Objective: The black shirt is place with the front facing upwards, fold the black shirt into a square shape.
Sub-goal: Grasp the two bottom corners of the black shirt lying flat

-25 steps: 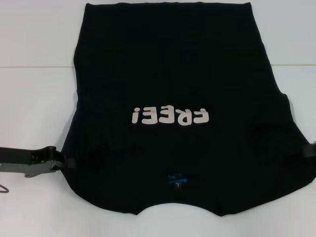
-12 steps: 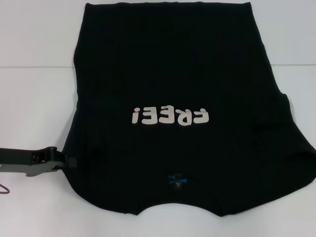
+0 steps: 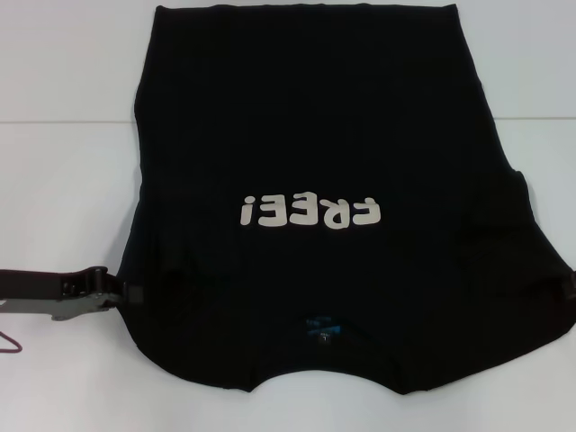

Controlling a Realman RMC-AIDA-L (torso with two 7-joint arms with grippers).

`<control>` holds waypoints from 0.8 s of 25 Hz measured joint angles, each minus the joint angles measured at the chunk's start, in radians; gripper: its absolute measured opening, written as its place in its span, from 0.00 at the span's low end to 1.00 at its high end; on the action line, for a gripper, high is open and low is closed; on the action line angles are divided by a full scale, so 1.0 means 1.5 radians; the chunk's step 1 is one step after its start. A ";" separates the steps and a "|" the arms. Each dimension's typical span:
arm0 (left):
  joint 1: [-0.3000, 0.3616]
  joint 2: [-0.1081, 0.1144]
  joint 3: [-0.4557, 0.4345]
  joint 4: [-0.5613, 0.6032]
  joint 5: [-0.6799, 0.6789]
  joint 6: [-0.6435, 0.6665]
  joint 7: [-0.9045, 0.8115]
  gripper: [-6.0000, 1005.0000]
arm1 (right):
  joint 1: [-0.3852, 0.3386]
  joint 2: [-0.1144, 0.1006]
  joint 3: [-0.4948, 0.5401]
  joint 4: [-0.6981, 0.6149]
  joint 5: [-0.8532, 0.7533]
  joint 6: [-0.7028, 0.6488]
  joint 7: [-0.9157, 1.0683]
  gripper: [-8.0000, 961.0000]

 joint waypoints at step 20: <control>0.002 -0.003 0.000 0.000 -0.009 0.008 0.008 0.04 | 0.021 0.023 -0.038 0.032 -0.002 0.039 -0.003 0.95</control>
